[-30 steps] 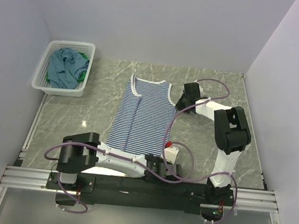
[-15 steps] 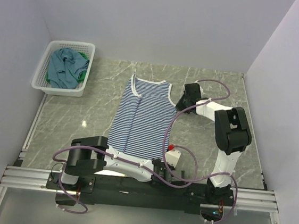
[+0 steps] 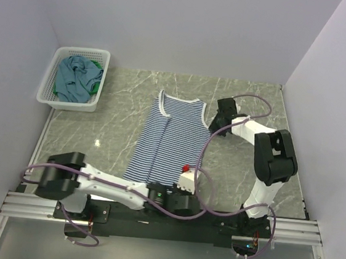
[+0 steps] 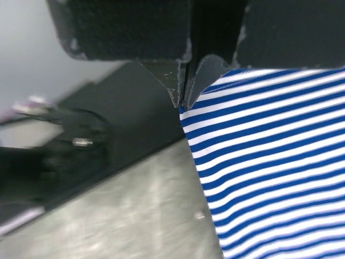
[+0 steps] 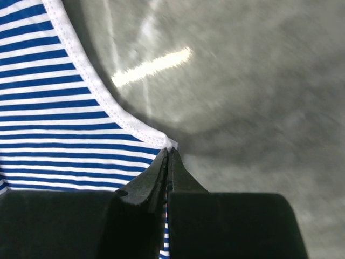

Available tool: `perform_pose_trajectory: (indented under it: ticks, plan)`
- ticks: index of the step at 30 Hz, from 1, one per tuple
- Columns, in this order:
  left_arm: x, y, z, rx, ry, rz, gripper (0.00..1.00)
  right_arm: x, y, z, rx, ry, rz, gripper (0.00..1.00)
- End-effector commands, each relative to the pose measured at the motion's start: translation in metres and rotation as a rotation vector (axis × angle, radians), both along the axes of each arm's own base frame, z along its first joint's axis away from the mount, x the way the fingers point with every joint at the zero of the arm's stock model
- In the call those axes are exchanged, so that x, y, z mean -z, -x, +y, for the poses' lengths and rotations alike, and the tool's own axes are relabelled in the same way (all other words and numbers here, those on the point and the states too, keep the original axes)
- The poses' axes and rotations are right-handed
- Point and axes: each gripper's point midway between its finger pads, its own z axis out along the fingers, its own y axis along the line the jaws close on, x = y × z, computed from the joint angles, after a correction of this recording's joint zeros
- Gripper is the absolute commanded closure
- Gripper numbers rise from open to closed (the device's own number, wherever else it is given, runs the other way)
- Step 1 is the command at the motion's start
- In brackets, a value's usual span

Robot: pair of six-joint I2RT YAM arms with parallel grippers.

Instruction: Fold and stack the tank tops

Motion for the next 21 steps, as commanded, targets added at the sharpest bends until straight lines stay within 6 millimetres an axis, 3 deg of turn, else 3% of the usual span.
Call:
perform_pose_trajectory:
  ticks: [1, 5, 7, 8, 9, 13, 15, 16, 21]
  plan:
    - [-0.033, 0.012, -0.018, 0.024, 0.239, 0.057, 0.99, -0.026, 0.013, -0.024, 0.038, 0.081, -0.028, 1.00]
    - [-0.030, 0.015, -0.003, -0.024, 0.303, 0.104, 1.00, -0.038, 0.022, -0.032, 0.050, 0.113, -0.050, 1.00]
    - [-0.013, 0.015, 0.011, -0.051, 0.290, 0.123, 0.99, -0.043, 0.024, -0.031, 0.040, 0.120, -0.053, 1.00]
    - [-0.015, 0.015, 0.012, -0.077, 0.324, 0.145, 0.99, -0.046, 0.023, -0.029, 0.033, 0.121, -0.061, 1.00]
    - [-0.004, 0.015, 0.021, -0.097, 0.307, 0.152, 0.99, -0.049, 0.024, -0.024, 0.021, 0.123, -0.064, 1.00]
    - [0.011, 0.010, 0.042, -0.207, 0.313, 0.172, 0.99, -0.052, 0.023, -0.007, -0.014, 0.129, -0.067, 1.00]
    - [0.014, 0.008, 0.055, -0.256, 0.313, 0.168, 0.99, -0.057, 0.014, 0.001, -0.018, 0.145, -0.080, 1.00]
    - [0.015, 0.007, 0.060, -0.275, 0.310, 0.164, 0.99, -0.048, 0.016, 0.007, -0.034, 0.161, -0.050, 1.00]
    - [0.016, 0.001, 0.089, -0.377, 0.309, 0.169, 0.99, -0.047, -0.002, 0.030, -0.048, 0.194, -0.055, 1.00]
